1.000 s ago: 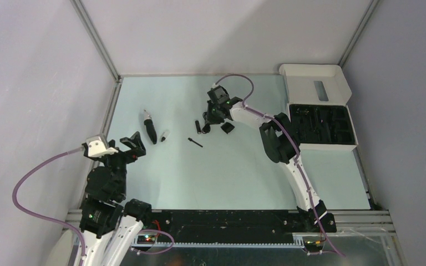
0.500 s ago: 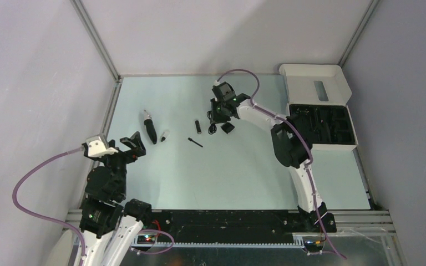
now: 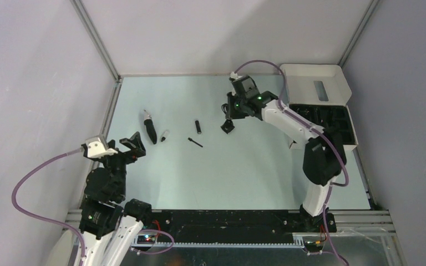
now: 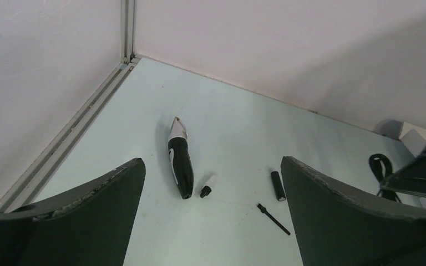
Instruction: Sort the hair-cutting tools
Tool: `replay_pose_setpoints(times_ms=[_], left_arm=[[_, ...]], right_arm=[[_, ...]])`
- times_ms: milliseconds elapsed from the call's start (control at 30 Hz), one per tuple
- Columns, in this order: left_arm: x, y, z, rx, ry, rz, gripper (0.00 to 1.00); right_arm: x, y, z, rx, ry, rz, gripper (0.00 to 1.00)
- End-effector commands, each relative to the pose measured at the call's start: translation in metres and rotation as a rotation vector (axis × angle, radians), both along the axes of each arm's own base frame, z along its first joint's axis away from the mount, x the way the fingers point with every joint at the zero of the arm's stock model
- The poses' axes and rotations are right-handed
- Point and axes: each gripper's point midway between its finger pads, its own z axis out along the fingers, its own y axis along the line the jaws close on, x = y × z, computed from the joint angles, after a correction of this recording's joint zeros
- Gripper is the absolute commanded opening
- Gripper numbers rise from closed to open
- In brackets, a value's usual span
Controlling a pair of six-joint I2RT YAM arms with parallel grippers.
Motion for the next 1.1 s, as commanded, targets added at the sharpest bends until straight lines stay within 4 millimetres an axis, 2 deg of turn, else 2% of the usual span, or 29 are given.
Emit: replay_pose_setpoints(times_ms=[0,100,300,400,633,800,900,1000,1067], left_arm=[[-0.007,-0.001,0.021,-0.021,-0.067,-0.018,1.0],[-0.009,-0.001,0.022,-0.024,-0.074,-0.019,1.0],[-0.013,0.0,0.025,-0.031,-0.089,-0.019,1.0],[-0.014,0.0,0.025,-0.033,-0.092,-0.022,1.0],[-0.017,0.0,0.027,-0.038,-0.107,-0.027,1.0],[-0.019,-0.002,0.027,-0.038,-0.111,-0.043,1.0],[-0.021,-0.003,0.027,-0.038,-0.113,-0.051,1.0],[-0.021,-0.004,0.026,-0.04,-0.112,-0.059,1.0],[-0.022,-0.006,0.026,-0.041,-0.113,-0.071,1.0]], right_arm=[[-0.006,-0.04,0.038,0.018,-0.081,-0.043,0.0],[-0.01,-0.066,0.044,0.004,-0.099,-0.081,0.0],[-0.017,-0.134,0.052,-0.06,-0.089,-0.205,0.0],[-0.021,-0.16,0.062,-0.082,-0.102,-0.244,0.0],[-0.032,-0.241,0.08,-0.138,-0.131,-0.449,0.0],[-0.038,-0.28,0.089,-0.266,-0.217,-0.474,0.0],[-0.039,-0.309,0.092,-0.401,-0.248,-0.517,0.0],[-0.038,-0.339,0.09,-0.446,-0.236,-0.57,0.0],[-0.032,-0.345,0.09,-0.449,-0.247,-0.546,0.0]])
